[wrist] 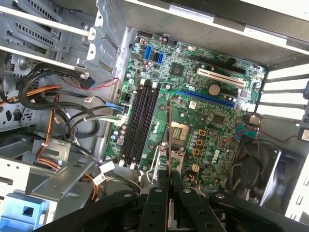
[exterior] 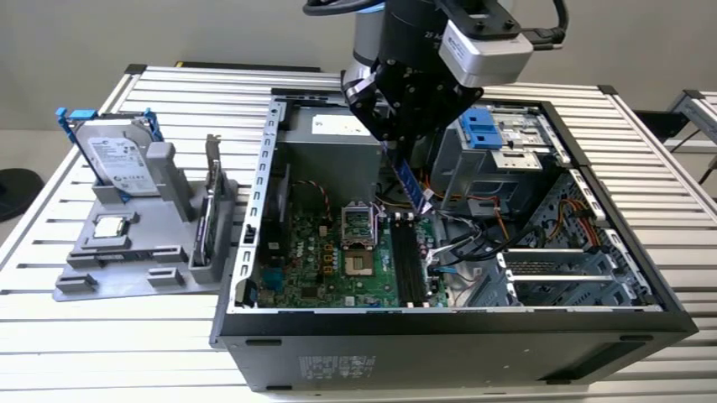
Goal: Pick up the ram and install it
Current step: 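Insert the ram into the slot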
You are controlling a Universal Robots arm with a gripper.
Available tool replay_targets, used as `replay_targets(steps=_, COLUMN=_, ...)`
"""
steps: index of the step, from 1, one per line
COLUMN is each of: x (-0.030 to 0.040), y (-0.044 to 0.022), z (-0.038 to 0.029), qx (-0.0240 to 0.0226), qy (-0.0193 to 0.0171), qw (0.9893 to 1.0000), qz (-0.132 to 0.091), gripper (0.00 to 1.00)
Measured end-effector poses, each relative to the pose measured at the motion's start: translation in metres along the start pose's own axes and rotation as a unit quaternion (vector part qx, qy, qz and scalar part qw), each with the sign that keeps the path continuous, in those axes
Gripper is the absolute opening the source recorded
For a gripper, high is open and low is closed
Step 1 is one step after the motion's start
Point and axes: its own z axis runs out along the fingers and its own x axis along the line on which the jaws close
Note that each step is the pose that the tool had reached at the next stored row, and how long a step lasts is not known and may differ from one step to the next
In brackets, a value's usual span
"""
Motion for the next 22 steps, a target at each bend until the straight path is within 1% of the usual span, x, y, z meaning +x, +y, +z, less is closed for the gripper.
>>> replay_targets(steps=12, x=0.0000, y=0.0000, z=0.0014, qx=-0.0002, qy=0.0001, qw=1.0000, qz=0.005, gripper=0.00)
replay_targets(steps=22, x=0.0000, y=0.0002, z=0.0044, qx=-0.0002, qy=0.0001, qw=1.0000, qz=0.005, gripper=0.00)
